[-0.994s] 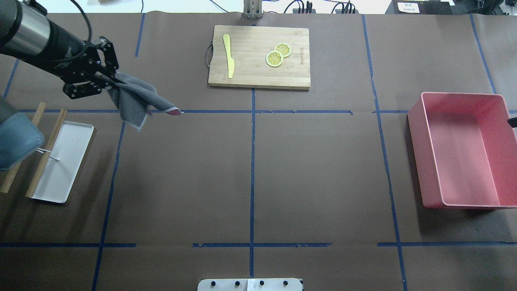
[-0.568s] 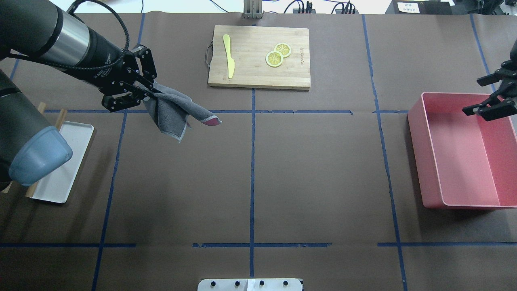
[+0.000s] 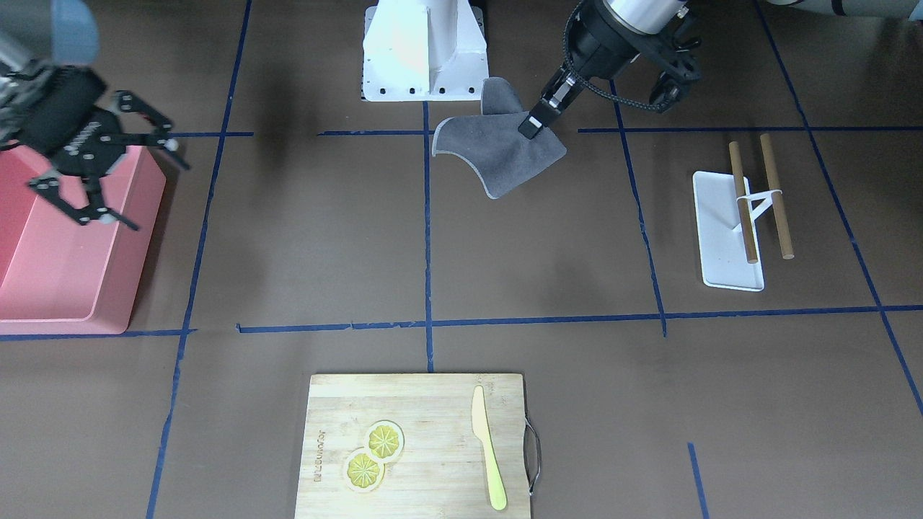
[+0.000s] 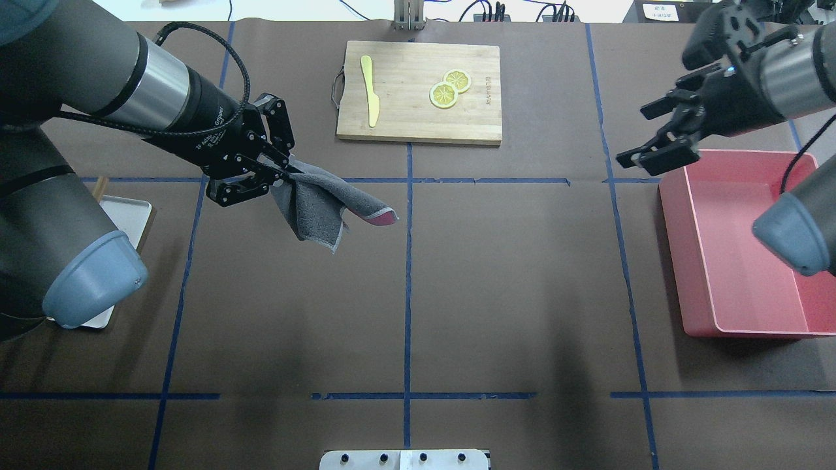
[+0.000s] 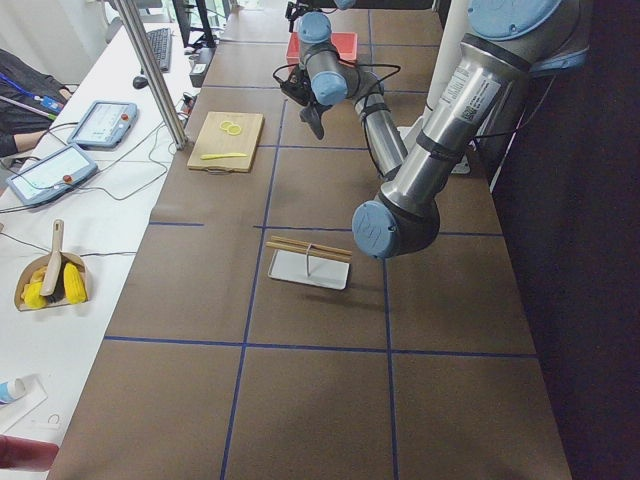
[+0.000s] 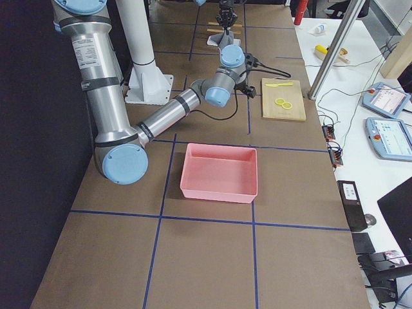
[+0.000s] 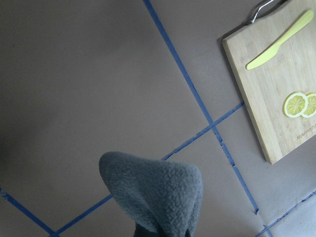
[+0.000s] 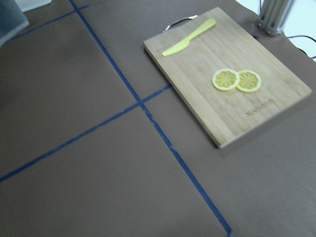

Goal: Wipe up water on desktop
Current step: 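Move the right gripper to the grey cloth held by the left gripper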

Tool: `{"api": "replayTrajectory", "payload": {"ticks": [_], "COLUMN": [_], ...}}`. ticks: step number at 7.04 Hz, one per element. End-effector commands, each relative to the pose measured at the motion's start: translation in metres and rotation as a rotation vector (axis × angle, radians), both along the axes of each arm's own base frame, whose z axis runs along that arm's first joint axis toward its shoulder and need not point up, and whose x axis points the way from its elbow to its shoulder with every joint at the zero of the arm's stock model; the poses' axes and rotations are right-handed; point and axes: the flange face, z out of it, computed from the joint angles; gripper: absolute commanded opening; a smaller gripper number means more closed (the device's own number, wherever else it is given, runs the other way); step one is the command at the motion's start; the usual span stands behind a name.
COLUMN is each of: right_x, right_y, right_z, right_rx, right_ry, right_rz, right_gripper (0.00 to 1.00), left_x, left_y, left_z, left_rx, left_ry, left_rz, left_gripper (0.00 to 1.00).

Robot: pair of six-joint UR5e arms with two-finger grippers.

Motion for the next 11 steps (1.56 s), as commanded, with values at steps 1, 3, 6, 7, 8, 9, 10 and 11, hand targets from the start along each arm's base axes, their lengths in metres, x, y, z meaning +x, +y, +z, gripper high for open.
{"api": "replayTrajectory", "payload": {"ticks": [1,3,6,7,8,9,10,11], "right_x": [-0.113,-0.171,-0.193,-0.198,-0.203,-0.204,-0.204,-0.204], "right_y": [0.046,0.087,0.107,0.112,0.115,0.114,0.114,0.114], "right_z": [-0.079,-0.108,-0.125,-0.124,-0.125,-0.125,-0.124,-0.123], "right_rx": [0.018,0.060,0.079,0.087,0.098,0.099,0.098,0.099], "right_ry": [-0.079,-0.105,-0.129,-0.122,-0.118,-0.117,-0.116,-0.114], "right_rz": [0.039,0.061,0.061,0.065,0.083,0.087,0.087,0.087], "right_gripper": [0.99,0.99,0.99,0.99,0.99,0.99,0.99,0.99], "left_x": [0.007,0.011,0.020,0.020,0.019,0.020,0.028,0.030], "left_y": [0.006,0.001,-0.010,-0.010,-0.009,-0.005,0.001,0.006], "left_z": [-0.012,-0.010,-0.018,-0.018,-0.023,-0.027,-0.028,-0.029], "left_rx": [-0.026,-0.058,-0.070,-0.068,-0.057,-0.051,-0.045,-0.040], "left_ry": [0.018,0.014,0.019,0.021,0.035,0.055,0.062,0.069], "left_rz": [0.001,-0.009,-0.040,-0.040,-0.038,-0.035,-0.017,-0.008], "left_gripper": [0.00,0.00,0.00,0.00,0.01,0.01,0.01,0.01]}}
